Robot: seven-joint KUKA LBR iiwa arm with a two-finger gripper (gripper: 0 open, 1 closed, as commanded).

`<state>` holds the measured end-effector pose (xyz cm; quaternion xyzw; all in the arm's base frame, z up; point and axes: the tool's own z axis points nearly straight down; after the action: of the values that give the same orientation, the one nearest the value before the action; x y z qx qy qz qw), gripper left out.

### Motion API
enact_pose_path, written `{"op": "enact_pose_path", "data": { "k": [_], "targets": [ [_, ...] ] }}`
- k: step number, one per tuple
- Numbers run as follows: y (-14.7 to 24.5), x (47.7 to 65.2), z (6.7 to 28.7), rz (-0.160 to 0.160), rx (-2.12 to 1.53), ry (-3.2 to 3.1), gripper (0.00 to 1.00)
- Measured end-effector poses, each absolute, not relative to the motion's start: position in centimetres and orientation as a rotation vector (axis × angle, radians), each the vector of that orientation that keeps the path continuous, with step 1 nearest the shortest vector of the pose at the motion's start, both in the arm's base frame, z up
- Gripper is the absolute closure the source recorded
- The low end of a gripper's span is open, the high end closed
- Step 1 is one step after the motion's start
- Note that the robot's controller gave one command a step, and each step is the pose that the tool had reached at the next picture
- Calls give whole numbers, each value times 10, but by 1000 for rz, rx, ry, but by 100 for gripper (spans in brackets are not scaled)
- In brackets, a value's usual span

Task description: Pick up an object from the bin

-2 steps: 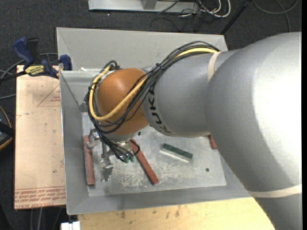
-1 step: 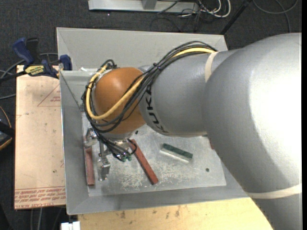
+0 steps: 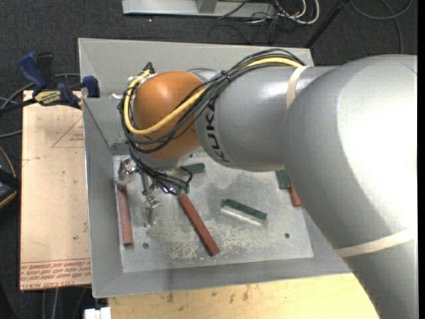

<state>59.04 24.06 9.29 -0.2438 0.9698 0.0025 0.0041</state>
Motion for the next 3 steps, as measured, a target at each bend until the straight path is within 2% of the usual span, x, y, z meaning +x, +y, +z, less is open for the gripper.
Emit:
{"op": "enact_pose_path", "data": {
  "k": [1, 2, 3],
  "targets": [
    [238, 600, 89, 6, -945, 2966, 0],
    [240, 585, 87, 2, -1106, 2911, 0],
    [248, 622, 88, 1, -1404, 2801, 0]
  ]
}}
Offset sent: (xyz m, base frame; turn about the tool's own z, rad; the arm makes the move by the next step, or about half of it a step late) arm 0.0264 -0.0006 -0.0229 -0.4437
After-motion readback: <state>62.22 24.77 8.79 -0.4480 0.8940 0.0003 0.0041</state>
